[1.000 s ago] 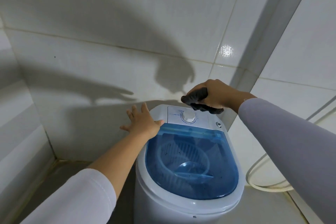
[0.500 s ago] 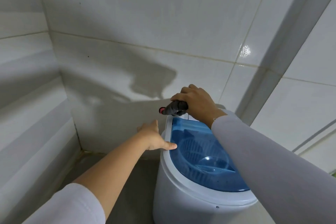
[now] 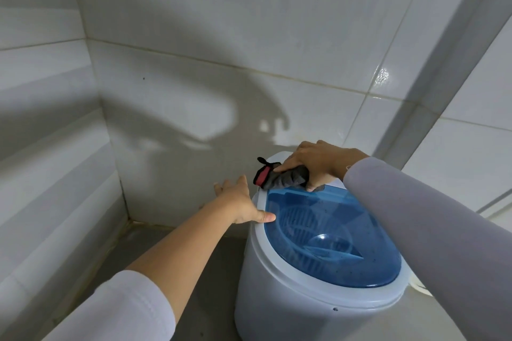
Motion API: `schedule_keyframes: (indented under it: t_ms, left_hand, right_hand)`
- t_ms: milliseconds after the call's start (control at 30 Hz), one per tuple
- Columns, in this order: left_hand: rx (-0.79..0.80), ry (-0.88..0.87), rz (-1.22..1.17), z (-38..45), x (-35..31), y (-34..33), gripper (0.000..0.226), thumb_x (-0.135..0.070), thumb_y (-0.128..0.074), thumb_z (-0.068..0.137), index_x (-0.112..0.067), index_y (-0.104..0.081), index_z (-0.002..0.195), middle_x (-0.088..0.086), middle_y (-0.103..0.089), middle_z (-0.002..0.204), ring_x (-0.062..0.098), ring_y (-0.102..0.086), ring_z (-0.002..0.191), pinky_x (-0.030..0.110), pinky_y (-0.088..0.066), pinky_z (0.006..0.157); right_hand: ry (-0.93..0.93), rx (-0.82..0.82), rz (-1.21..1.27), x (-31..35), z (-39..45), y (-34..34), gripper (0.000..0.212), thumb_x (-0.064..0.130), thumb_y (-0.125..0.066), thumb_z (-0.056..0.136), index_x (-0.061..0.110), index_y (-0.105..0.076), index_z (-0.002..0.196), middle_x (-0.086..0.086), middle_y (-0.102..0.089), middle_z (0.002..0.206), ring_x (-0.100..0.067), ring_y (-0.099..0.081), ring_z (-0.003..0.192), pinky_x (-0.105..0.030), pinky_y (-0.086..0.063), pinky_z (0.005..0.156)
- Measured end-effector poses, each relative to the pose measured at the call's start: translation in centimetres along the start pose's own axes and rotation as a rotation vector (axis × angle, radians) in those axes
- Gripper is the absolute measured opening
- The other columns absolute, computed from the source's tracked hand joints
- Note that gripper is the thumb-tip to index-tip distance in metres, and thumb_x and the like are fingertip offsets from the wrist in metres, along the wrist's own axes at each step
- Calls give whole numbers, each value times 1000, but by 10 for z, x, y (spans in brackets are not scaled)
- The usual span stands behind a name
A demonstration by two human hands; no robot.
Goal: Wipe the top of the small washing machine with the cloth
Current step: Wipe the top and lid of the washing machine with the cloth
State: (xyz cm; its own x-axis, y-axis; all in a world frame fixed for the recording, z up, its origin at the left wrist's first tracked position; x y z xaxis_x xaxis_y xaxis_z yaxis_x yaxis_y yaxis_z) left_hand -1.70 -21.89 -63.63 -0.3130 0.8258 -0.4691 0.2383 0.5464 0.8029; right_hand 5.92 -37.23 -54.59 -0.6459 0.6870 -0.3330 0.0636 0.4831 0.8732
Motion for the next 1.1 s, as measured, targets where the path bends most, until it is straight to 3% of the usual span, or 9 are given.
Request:
schedule_keyframes:
  t_ms: [67,167,233,300,367,500,600,933,1100]
  left_hand:
    - [-7,3,-1,2,0,-1,127,-65,-73,64,-22,6,154,10,-2,161,34,5,149,56,-21,116]
    - [-17,4,3,4,1,-2,127,-65,-74,64,-23,6,153,10,-2,161,33,6,149,56,-20,116]
    - [-17,3,-2,3,1,-3,127,-64,-74,65,-23,7,153,10,0,161,33,8,149,56,-19,116]
    - [-20,-2,-2,2,0,-2,126,-63,-74,66,-22,8,153,11,1,161,33,8,149,57,-20,116]
    - [-26,-4,-1,2,0,-3,126,-63,-73,66,-22,8,153,11,1,161,33,7,149,56,-20,116]
    - [-46,2,6,0,1,-2,127,-66,-72,65,-20,7,153,11,-1,161,34,5,149,58,-20,115]
    - [-66,1,23,-2,3,-2,128,-68,-71,64,-19,6,154,13,-5,161,35,1,148,58,-21,115]
    - [-84,43,15,-6,0,-3,125,-65,-71,67,-19,6,154,15,-4,160,36,5,148,58,-18,116]
    - [-95,48,29,-6,0,-3,124,-66,-70,67,-20,5,154,15,-3,161,36,3,148,59,-20,115]
  right_hand:
    - [-66,89,35,-5,1,-2,94,35,-74,63,66,-16,131,3,-41,141,-26,-33,130,-47,-36,104]
    - [-63,188,244,5,-7,2,86,38,-71,71,49,-22,141,8,-22,155,-23,-21,142,-47,-25,114]
    - [-68,105,404,18,-13,7,69,45,-64,78,37,-35,140,3,-35,149,-22,-34,134,-39,-31,108]
    - [-91,-59,472,29,-12,6,58,50,-60,80,28,-45,132,-1,-51,134,-22,-49,114,-33,-39,93]
    - [-75,-138,498,41,-6,-6,53,42,-59,84,26,-41,132,-4,-55,129,-23,-51,106,-32,-40,87]
    - [-40,-253,489,54,3,-26,44,16,-47,93,25,-43,136,1,-47,142,-25,-44,127,-37,-40,102]
    - [-56,-332,466,55,4,-36,48,5,-44,93,25,-45,136,3,-43,146,-23,-41,131,-40,-42,104]
    - [-60,-383,481,43,1,-46,62,-7,-43,86,30,-46,136,5,-46,145,-22,-45,130,-35,-43,103]
    - [-111,-374,528,26,-13,-54,62,-8,-42,86,31,-48,134,0,-55,137,-25,-53,119,-36,-48,98]
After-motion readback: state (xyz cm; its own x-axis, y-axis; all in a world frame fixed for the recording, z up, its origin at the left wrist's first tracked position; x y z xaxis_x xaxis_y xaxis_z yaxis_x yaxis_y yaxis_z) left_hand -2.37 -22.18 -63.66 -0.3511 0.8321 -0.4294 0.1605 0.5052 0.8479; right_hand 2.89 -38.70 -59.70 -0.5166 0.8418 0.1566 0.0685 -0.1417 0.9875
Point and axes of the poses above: each hand's wrist, its own z-axis towards the middle knuckle, its own y-axis out of the back of the hand, x = y × z, the point moved 2 cm from there along z, towards the middle knuckle
